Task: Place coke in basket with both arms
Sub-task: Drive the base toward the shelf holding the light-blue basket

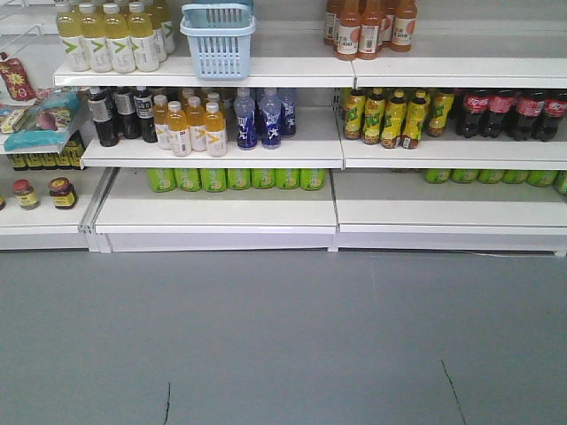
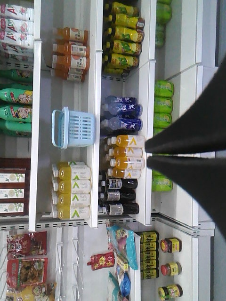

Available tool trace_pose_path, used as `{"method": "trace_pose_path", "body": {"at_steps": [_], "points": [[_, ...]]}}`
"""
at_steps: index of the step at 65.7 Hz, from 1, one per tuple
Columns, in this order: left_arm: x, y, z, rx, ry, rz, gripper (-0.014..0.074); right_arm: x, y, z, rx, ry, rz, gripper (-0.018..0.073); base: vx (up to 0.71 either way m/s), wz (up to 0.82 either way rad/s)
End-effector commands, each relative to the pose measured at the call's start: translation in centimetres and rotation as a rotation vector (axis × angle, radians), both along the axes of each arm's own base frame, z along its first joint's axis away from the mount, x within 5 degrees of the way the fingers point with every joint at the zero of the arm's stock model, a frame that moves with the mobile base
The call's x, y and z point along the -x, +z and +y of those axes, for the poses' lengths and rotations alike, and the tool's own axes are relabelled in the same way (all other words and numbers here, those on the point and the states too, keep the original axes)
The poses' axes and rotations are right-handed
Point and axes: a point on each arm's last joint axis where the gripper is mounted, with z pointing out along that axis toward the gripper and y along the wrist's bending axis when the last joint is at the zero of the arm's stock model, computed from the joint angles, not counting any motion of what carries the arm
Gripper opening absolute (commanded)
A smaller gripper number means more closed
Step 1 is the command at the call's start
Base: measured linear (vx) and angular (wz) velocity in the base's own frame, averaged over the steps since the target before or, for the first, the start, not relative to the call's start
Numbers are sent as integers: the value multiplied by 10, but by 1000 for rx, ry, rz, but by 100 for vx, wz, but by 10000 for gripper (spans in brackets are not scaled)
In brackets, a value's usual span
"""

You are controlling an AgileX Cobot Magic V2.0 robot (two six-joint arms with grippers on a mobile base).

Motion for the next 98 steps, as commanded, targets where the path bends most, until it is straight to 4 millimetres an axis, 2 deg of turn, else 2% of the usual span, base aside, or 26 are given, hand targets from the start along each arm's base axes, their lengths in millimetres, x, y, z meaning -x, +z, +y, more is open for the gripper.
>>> {"method": "trace_pose_path", "body": {"at_steps": [1,98], "points": [[3,18,1,19,12,-111,-6,0,5,0,4,0,-83,-10,3,4],[3,18,1,19,12,-111,-6,0,5,0,4,0,-82,-10,16,2]]}}
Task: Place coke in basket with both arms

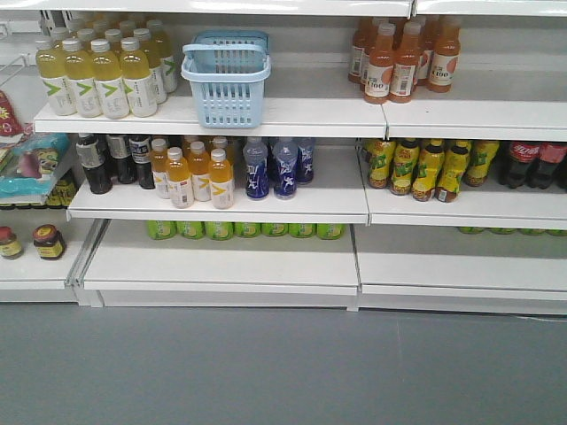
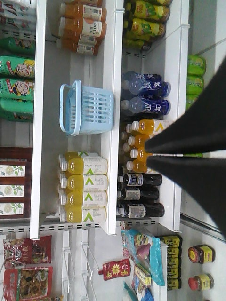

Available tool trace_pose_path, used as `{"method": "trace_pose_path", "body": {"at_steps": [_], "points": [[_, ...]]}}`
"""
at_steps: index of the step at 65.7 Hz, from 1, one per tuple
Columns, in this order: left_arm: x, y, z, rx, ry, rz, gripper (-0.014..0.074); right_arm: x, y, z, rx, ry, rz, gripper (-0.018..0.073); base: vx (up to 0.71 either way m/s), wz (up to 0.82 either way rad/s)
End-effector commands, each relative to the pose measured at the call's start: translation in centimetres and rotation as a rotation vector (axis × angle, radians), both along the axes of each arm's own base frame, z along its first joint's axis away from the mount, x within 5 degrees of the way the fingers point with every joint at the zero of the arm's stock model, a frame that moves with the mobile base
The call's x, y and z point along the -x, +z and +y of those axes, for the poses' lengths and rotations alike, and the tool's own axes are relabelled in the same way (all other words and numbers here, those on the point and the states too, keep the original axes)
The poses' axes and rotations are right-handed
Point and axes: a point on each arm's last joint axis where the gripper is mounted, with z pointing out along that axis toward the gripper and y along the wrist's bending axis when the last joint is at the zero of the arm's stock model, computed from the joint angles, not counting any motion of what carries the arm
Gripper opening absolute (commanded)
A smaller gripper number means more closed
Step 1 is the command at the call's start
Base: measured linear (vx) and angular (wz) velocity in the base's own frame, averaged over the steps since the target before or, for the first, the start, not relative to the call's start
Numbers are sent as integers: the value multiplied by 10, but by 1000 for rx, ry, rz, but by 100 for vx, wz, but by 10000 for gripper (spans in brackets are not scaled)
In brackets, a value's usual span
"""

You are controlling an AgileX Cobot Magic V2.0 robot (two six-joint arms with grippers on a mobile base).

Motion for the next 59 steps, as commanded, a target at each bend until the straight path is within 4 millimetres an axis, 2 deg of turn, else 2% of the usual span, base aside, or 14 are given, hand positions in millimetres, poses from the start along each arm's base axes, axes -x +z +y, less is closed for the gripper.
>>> {"method": "trace_pose_path", "body": {"at_steps": [1,59], "points": [[3,18,1,19,12,-111,-6,0,5,0,4,0,-82,-10,20,-3],[3,18,1,19,12,-111,-6,0,5,0,4,0,-80,-10,18,-3]]}}
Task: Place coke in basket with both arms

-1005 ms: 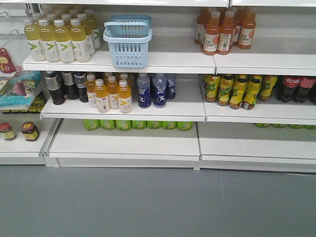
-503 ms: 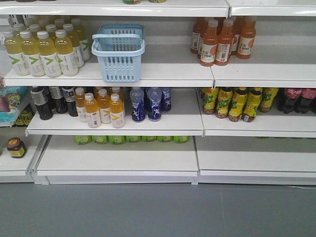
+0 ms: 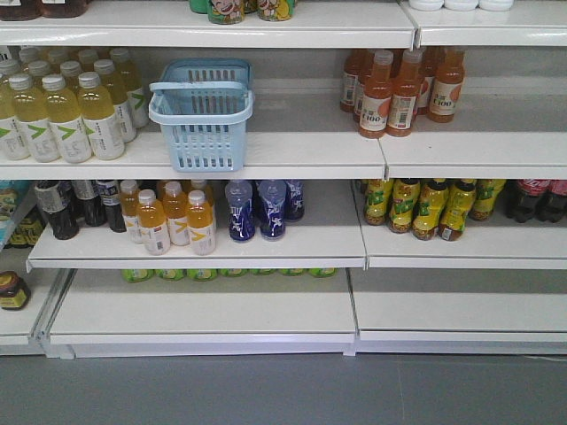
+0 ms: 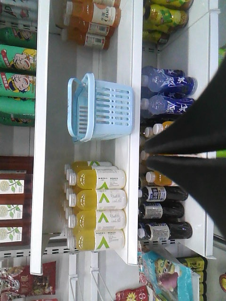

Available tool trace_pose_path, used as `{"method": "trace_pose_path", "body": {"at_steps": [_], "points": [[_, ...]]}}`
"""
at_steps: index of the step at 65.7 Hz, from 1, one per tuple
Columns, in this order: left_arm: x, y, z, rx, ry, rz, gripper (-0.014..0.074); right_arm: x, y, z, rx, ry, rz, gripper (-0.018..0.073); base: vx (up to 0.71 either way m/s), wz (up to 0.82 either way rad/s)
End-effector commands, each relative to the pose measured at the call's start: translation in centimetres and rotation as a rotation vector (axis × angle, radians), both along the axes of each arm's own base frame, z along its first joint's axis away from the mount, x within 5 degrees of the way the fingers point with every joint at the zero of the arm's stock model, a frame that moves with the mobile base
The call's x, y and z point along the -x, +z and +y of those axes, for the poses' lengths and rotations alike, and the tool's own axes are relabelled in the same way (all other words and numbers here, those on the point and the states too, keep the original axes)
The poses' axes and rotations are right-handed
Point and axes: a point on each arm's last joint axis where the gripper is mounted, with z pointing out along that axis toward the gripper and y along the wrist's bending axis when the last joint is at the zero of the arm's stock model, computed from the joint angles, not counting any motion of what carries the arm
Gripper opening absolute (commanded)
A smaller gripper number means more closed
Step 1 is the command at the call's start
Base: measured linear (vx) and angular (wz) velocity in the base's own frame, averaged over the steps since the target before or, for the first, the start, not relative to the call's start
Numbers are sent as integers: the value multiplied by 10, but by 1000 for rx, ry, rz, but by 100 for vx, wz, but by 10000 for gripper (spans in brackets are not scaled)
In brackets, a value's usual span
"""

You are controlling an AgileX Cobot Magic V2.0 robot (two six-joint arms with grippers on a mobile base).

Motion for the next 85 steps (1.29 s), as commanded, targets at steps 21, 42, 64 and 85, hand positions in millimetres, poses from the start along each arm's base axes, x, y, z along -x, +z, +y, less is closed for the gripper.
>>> {"method": "trace_pose_path", "body": {"at_steps": [21,42,64,85], "points": [[3,18,1,19,12,-111,-6,0,5,0,4,0,-80,-10,15,-4],[3,18,1,19,12,-111,-6,0,5,0,4,0,-80,-10,12,-3],[3,18,1,19,12,-111,-6,0,5,0,4,0,-83,-10,10,-2],[3,18,1,19,12,-111,-6,0,5,0,4,0,-83,-10,9,0]]}}
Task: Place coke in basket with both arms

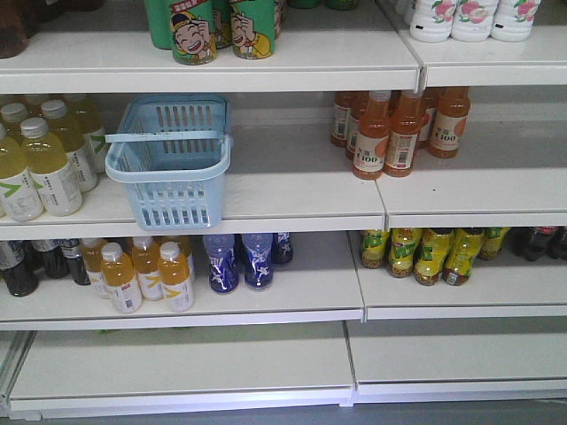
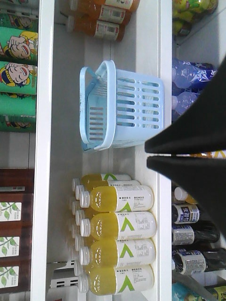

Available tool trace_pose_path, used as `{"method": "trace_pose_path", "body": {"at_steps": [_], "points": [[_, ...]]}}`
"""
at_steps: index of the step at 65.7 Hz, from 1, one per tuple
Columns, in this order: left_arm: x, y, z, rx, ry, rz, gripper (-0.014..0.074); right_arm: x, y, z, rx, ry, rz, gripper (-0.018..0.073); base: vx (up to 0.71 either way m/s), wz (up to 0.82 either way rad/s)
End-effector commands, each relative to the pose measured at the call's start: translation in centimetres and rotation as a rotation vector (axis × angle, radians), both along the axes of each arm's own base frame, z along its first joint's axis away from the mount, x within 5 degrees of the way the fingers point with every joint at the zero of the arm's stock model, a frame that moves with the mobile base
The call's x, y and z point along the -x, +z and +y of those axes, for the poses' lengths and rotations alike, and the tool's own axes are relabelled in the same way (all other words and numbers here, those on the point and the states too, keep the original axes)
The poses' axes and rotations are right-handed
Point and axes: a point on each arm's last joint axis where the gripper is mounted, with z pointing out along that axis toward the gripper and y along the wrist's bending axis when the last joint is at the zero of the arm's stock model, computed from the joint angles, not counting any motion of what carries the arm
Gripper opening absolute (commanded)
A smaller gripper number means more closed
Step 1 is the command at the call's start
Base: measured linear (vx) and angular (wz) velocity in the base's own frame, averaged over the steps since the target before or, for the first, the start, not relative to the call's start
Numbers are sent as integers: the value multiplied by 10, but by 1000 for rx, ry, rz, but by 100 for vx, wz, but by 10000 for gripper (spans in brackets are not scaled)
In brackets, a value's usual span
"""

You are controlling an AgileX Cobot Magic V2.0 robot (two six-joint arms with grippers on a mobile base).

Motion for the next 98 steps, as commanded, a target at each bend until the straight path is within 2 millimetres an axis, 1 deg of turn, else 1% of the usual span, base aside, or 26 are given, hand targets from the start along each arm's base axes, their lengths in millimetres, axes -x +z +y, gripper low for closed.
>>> {"method": "trace_pose_path", "body": {"at_steps": [1,98], "points": [[3,18,1,19,12,-111,-6,0,5,0,4,0,-83,-10,9,0],[3,18,1,19,12,-111,-6,0,5,0,4,0,-80,-10,3,0]]}}
